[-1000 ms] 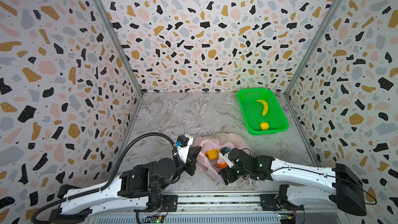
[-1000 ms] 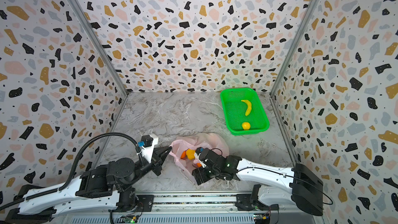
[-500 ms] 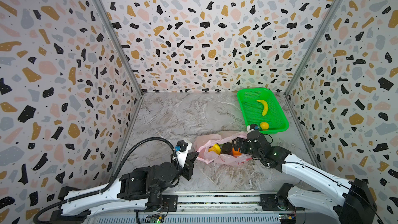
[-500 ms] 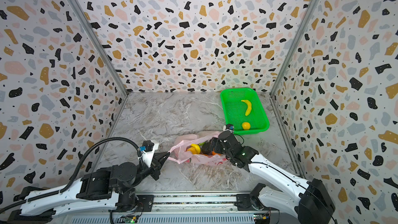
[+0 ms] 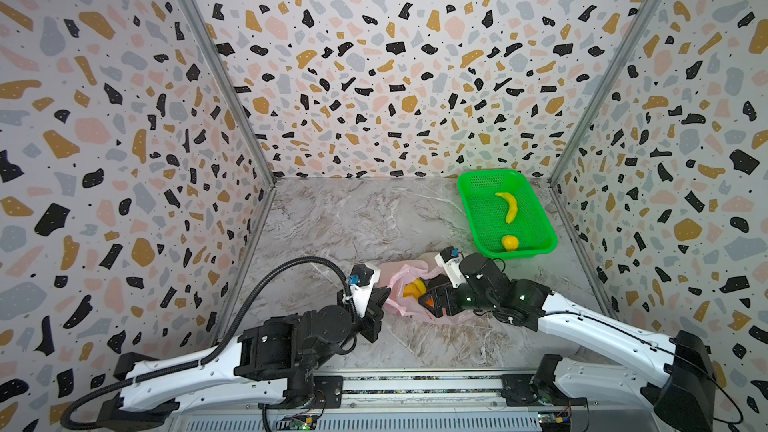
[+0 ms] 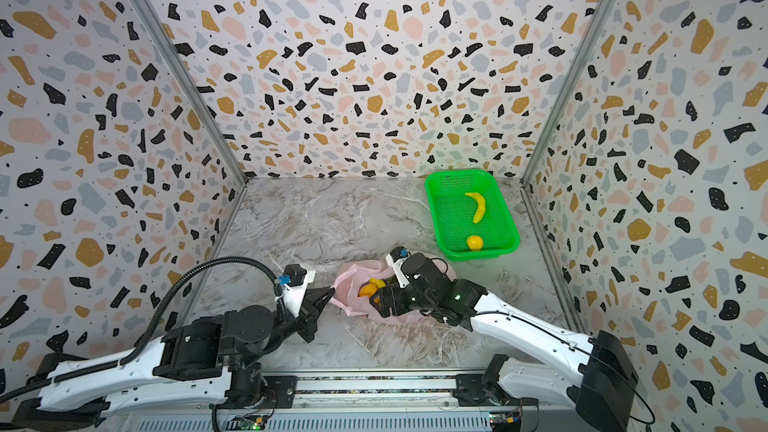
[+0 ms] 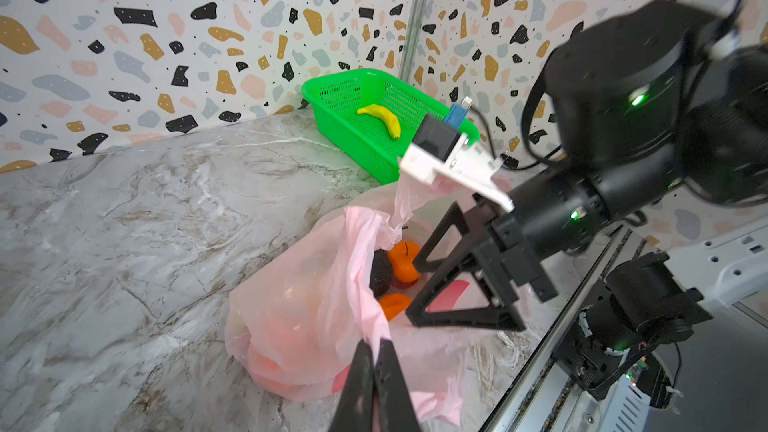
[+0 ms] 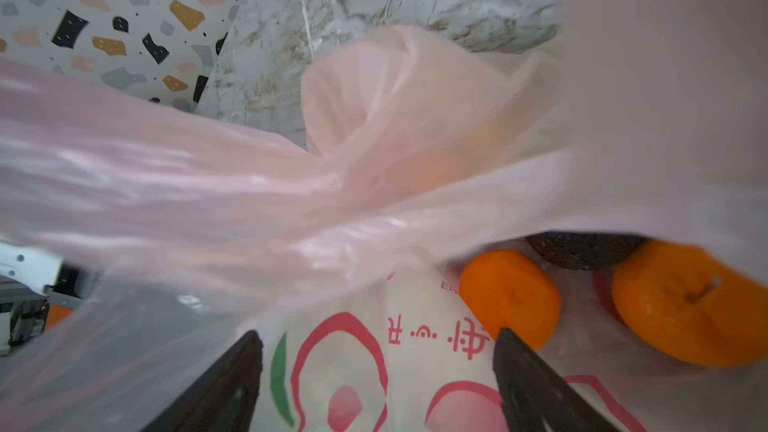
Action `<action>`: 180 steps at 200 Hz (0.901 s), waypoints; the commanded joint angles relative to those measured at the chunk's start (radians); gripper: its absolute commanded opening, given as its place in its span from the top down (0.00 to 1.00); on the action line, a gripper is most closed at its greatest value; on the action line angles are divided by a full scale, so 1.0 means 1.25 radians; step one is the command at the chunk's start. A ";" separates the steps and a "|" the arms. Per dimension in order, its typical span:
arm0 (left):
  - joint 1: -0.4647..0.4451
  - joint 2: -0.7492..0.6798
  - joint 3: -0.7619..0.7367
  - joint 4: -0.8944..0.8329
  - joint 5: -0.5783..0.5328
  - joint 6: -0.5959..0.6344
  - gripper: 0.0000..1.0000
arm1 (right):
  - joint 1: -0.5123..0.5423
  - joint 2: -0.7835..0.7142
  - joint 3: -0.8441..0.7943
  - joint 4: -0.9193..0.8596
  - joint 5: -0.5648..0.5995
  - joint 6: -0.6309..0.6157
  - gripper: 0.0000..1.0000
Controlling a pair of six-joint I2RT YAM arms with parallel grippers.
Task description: Untie the knot of the plastic bag and take out the fruit
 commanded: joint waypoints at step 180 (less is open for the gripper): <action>-0.007 -0.056 -0.066 0.044 0.094 -0.048 1.00 | 0.067 0.089 0.014 0.067 0.101 0.013 0.01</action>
